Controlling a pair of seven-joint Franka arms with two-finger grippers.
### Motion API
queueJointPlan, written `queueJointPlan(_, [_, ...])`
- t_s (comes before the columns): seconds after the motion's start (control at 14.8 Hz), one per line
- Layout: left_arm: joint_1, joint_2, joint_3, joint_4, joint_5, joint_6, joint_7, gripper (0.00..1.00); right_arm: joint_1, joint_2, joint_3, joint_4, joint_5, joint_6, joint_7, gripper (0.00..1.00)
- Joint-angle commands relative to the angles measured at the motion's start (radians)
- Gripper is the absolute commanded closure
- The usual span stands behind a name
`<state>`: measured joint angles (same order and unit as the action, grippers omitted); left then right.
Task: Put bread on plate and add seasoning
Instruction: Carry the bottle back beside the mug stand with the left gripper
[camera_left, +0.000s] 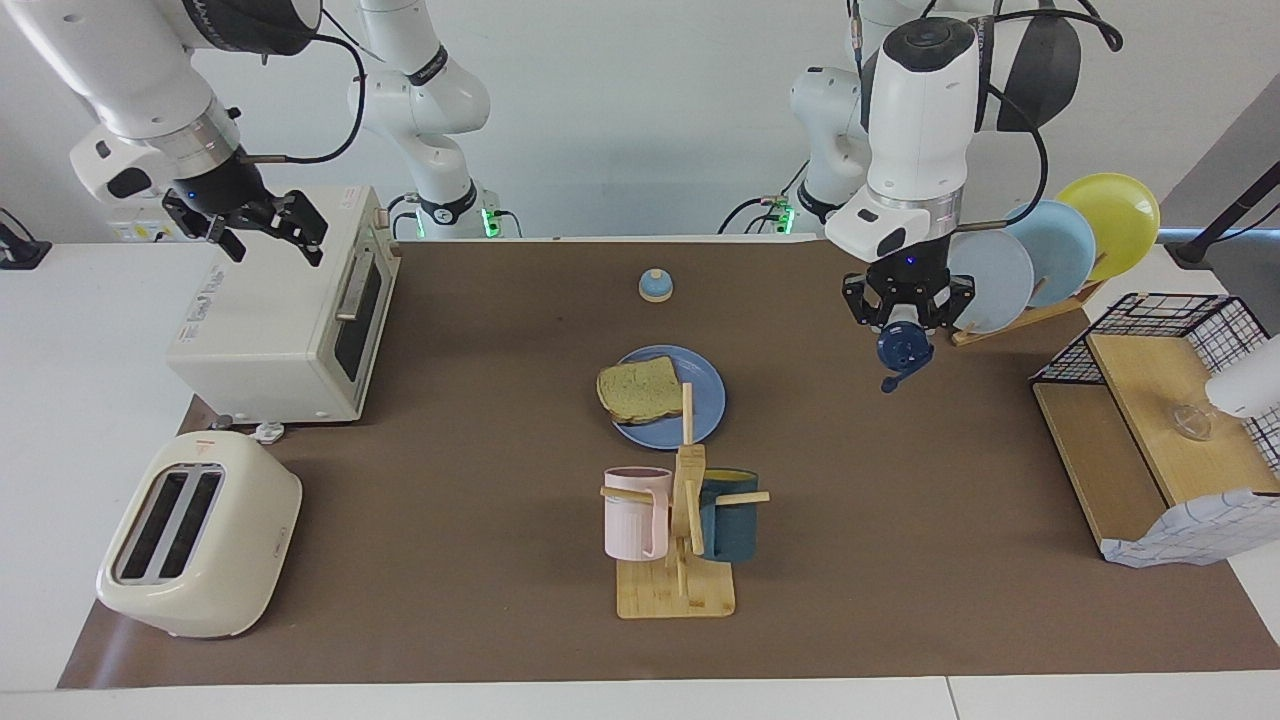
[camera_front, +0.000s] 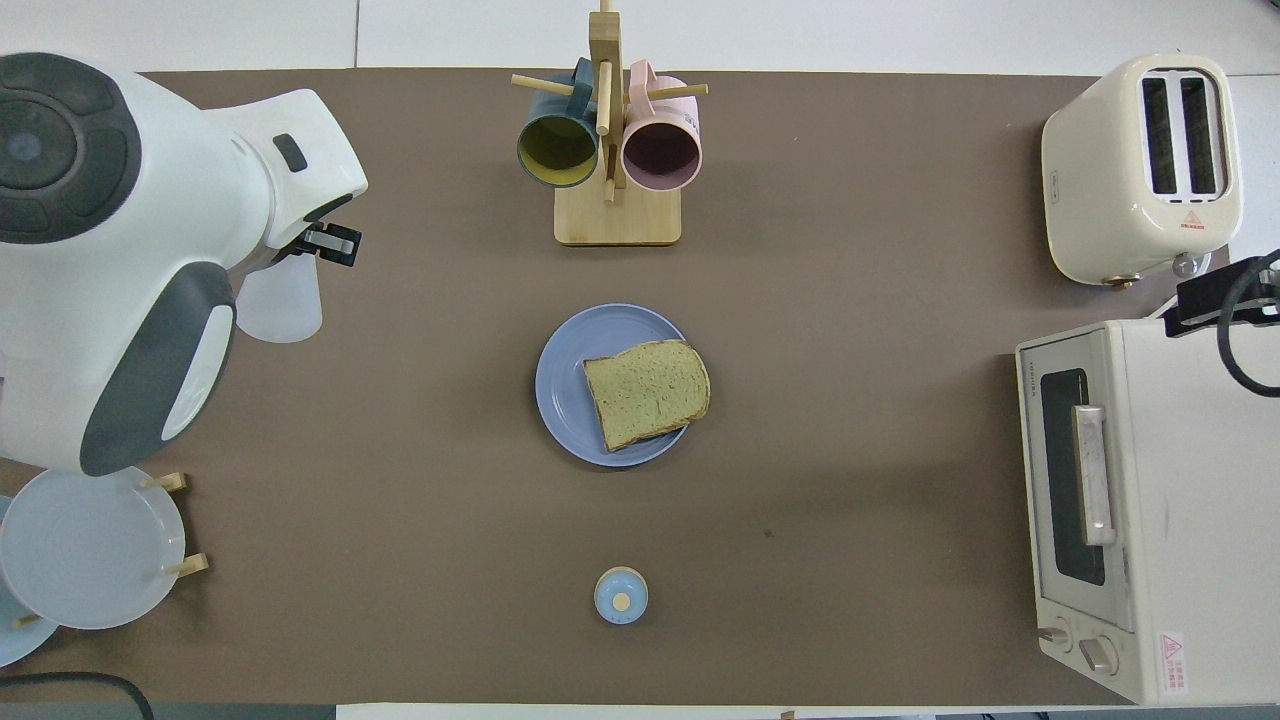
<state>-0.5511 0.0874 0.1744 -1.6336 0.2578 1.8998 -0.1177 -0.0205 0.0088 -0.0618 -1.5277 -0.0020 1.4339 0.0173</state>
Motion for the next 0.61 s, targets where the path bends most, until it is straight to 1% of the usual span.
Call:
queueJointPlan(0.0, [0.025, -0.064, -0.009, -0.125, -0.018, 0.157, -0.12, 0.9, -0.01, -0.023, 0.008, -0.029, -0.006, 0.019, -0.019, 0.0])
queueJointPlan(0.07, [0.028, -0.081, -0.009, -0.179, -0.018, 0.233, -0.158, 0.89, -0.01, -0.023, 0.008, -0.029, -0.006, 0.019, -0.019, 0.0])
queueJointPlan(0.2, [0.078, -0.126, -0.009, -0.311, -0.018, 0.426, -0.212, 0.89, -0.01, -0.023, 0.008, -0.029, -0.006, 0.02, -0.019, 0.0])
queueJointPlan(0.27, [0.086, -0.142, -0.009, -0.362, -0.017, 0.511, -0.235, 0.89, -0.01, -0.021, 0.008, -0.029, -0.006, 0.019, -0.019, 0.0])
queueJointPlan(0.41, [0.121, -0.153, -0.009, -0.417, -0.018, 0.612, -0.238, 0.88, -0.01, -0.021, 0.008, -0.029, -0.006, 0.019, -0.019, 0.0])
queueJointPlan(0.54, [0.141, -0.159, -0.009, -0.44, -0.017, 0.679, -0.235, 0.88, -0.01, -0.021, 0.008, -0.029, -0.006, 0.019, -0.019, 0.0])
